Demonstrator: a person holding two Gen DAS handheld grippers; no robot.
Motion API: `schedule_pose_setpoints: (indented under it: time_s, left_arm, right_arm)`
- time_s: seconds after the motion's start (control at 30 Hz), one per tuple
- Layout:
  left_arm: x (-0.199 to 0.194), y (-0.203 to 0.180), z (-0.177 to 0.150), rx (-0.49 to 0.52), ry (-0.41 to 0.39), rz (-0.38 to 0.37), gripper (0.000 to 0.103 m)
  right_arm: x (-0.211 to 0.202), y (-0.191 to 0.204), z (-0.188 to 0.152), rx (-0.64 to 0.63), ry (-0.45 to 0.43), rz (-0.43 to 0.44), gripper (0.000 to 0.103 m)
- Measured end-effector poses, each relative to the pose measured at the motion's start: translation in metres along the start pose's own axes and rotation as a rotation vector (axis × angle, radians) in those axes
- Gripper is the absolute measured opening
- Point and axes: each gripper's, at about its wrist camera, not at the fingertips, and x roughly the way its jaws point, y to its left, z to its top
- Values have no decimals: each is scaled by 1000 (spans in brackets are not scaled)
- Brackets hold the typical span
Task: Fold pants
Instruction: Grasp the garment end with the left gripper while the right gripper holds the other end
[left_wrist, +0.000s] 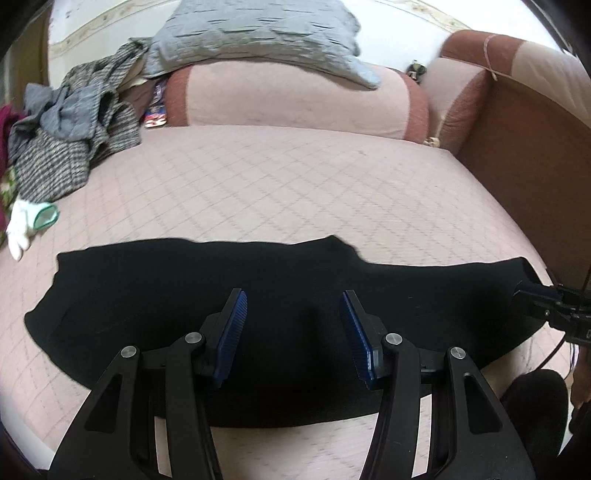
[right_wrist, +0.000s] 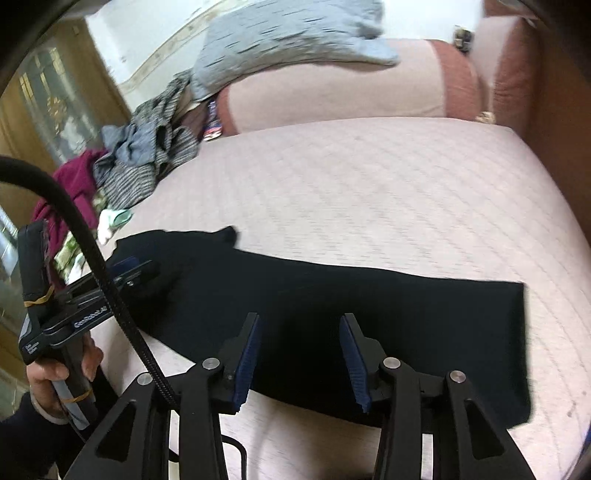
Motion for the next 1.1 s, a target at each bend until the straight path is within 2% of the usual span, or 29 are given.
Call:
schedule_pose_setpoints:
  time_s: [0.27, 0.43, 0.57, 0.7, 0.8, 0.93, 1.1]
  left_arm:
    - [10, -21, 3, 38, 29, -19, 52]
    - [14, -20, 5, 16, 51, -35, 52]
    - [18, -20, 10, -29, 85, -109, 52]
    - [17, -31, 13, -15, 95, -163, 52]
    - [14, -46, 13, 32, 96, -205, 52]
    - [16, -69, 13, 88, 137, -323, 52]
    - [30, -120, 23, 200, 200, -437, 53]
  right_arm:
    - [-20, -50, -13, 86, -14, -66, 42]
    - [-28, -70, -22, 151, -34, -95, 45]
    - [-37, -84, -33, 182, -35, -95, 45]
    - [-44, -94, -42, 192, -28, -109, 45]
    - [-52, -103, -48, 203, -34, -115, 46]
    - [-57, -113, -56, 214, -30, -126, 47]
    - [-56, -122, -66, 249, -23, -105, 47]
